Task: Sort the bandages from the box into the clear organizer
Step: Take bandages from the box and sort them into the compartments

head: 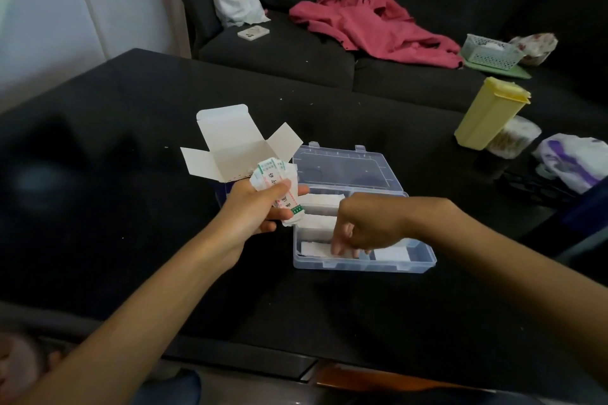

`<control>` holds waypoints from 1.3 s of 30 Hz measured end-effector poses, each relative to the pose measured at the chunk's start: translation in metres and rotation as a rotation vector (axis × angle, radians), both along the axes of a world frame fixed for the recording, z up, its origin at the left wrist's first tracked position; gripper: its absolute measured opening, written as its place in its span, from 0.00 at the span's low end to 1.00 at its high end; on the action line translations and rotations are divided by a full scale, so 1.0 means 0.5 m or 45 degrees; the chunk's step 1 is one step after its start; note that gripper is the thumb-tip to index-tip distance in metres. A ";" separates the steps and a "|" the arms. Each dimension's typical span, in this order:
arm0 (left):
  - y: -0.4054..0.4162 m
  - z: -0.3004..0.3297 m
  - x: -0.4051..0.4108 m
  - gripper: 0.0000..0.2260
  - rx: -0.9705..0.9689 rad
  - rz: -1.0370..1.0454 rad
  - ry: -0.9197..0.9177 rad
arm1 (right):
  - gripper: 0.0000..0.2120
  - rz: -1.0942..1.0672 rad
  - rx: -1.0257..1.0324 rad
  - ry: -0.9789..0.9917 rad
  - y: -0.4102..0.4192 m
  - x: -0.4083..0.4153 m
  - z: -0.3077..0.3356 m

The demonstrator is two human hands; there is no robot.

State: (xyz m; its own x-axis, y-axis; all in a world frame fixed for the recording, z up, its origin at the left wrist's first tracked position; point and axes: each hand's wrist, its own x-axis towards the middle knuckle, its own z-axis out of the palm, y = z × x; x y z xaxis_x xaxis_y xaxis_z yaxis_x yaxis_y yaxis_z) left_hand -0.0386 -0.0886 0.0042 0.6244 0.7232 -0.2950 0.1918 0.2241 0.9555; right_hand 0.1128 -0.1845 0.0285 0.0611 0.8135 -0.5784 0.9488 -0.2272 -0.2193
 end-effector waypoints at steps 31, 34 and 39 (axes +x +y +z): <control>0.003 -0.004 0.004 0.04 -0.007 -0.056 -0.036 | 0.10 -0.220 0.556 0.060 -0.035 0.000 -0.010; 0.004 -0.003 0.004 0.05 -0.031 -0.026 -0.041 | 0.12 -0.105 0.653 -0.255 -0.030 -0.020 -0.019; 0.009 -0.003 -0.001 0.11 -0.035 -0.033 -0.064 | 0.12 0.025 0.548 -0.298 -0.026 -0.049 -0.048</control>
